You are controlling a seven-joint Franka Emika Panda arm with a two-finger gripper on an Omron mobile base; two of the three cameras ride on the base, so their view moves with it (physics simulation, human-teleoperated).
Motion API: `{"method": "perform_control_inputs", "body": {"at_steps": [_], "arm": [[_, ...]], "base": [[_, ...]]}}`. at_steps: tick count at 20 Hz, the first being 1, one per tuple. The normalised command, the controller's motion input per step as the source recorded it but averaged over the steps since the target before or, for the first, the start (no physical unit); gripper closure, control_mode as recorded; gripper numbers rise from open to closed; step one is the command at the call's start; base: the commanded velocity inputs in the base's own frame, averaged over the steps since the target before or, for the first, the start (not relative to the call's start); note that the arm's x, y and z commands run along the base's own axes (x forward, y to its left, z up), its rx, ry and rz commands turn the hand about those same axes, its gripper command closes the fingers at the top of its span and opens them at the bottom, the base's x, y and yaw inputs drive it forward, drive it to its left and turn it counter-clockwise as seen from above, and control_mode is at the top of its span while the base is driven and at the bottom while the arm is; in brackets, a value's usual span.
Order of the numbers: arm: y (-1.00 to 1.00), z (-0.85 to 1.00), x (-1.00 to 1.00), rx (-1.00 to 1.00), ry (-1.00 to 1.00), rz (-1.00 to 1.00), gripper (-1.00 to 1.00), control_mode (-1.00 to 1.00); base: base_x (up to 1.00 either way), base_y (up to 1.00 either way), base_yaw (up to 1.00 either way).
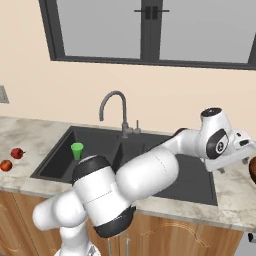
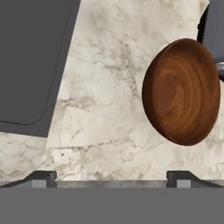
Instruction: Remove the bell pepper and apple from the sink. Then move the bowl and cup from the counter to the sink for washing.
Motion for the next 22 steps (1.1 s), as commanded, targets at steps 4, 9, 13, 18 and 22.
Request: {"method": "perform_control_inputs", "body": {"at_steps": [4,9,13,18,22], "arm": [[-0.01,-0.13,0.04,0.11,0.0,0.0,-1.0,-1.0],[-0.05,-0.09,0.11,0.06,-0.08,0.0,-1.0,-1.0],[-0.1,-0.12,0.15,0.02,-0.09,0.0,-1.0,-1.0],[-0.12,-0.19,0.13,0.0,-0.03,0.0,-1.0,-1.0],[-0.13,-0.17,0.18,0.0,0.0,0.0,-1.0,-1.0]], "base": [[0.0,0.0,0.0],[0.0,0.0,0.0],[0.0,0.0,0.0],[0.0,0.0,0.0],[0.0,0.0,0.0]]}}
